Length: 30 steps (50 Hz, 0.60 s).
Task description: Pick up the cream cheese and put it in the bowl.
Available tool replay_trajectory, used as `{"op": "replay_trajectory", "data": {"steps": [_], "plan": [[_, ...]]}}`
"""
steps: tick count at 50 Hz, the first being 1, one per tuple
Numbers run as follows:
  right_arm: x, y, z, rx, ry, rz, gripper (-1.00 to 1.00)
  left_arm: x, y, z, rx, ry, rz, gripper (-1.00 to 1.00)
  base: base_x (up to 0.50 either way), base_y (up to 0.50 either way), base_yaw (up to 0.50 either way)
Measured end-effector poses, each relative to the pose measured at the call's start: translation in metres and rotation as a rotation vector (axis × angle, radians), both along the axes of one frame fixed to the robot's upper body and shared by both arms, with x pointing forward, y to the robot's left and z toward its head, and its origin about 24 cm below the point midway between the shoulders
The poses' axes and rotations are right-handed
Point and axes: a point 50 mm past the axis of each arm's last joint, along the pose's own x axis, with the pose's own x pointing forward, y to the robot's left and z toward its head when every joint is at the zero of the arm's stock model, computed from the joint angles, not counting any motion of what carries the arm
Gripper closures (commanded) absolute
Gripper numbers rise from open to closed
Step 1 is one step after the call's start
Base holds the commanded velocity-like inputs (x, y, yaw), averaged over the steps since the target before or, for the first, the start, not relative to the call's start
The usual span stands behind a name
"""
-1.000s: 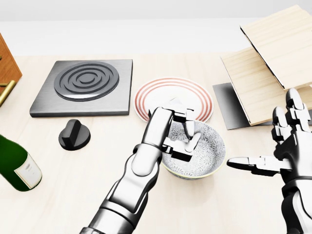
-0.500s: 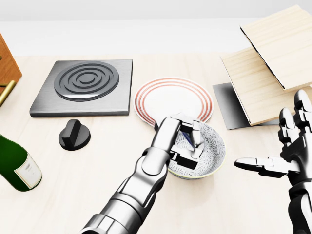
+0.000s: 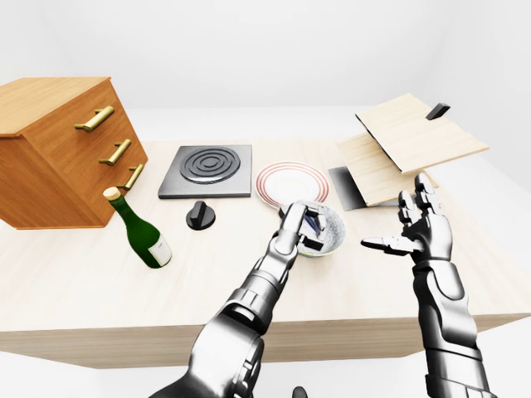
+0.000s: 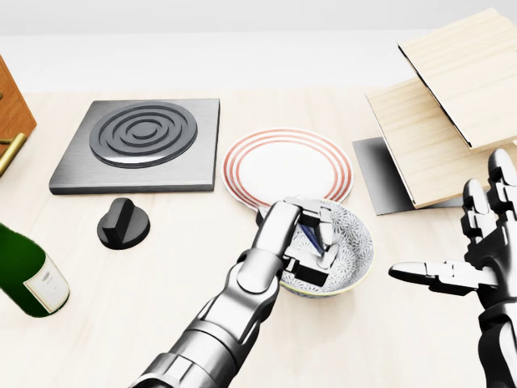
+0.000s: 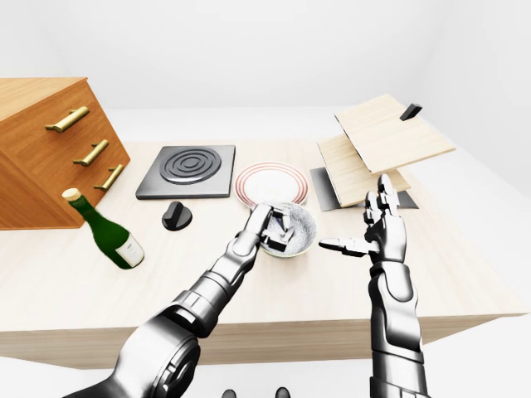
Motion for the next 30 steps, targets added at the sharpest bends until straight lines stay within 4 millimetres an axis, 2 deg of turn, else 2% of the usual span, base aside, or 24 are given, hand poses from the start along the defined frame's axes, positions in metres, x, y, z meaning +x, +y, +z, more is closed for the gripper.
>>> {"op": "replay_trajectory", "data": {"steps": [8, 9, 13, 14, 16, 30], "plan": [[0.000, 0.000, 0.000, 0.000, 0.000, 0.001, -1.00, -0.001, -0.001, -0.001, -0.002, 0.004, -0.003, 1.00, 0.00, 0.00, 0.00], [0.000, 0.000, -0.001, 0.001, 0.000, 0.001, -1.00, -0.001, -0.001, -0.001, -0.003, 0.004, -0.004, 0.78, 0.00, 0.00, 0.00], [0.000, 0.000, -0.001, 0.001, 0.000, 0.001, -1.00, -0.001, -0.001, 0.000, -0.008, 0.006, -0.004, 0.44, 0.00, 0.00, 0.00], [0.000, 0.000, -0.001, 0.001, 0.000, 0.001, -1.00, -0.001, -0.001, 0.000, -0.010, 0.006, -0.003, -0.11, 0.00, 0.00, 0.00], [0.000, 0.001, -0.001, 0.001, 0.000, 0.001, -1.00, 0.000, -0.001, 0.001, -0.015, 0.004, 0.000, -1.00, 0.00, 0.00, 0.00], [0.001, 0.001, -0.001, 0.000, -0.001, 0.004, -1.00, 0.004, -0.001, 0.011, -0.046, -0.017, 0.019, -1.00, 0.00, 0.00, 0.00]]}}
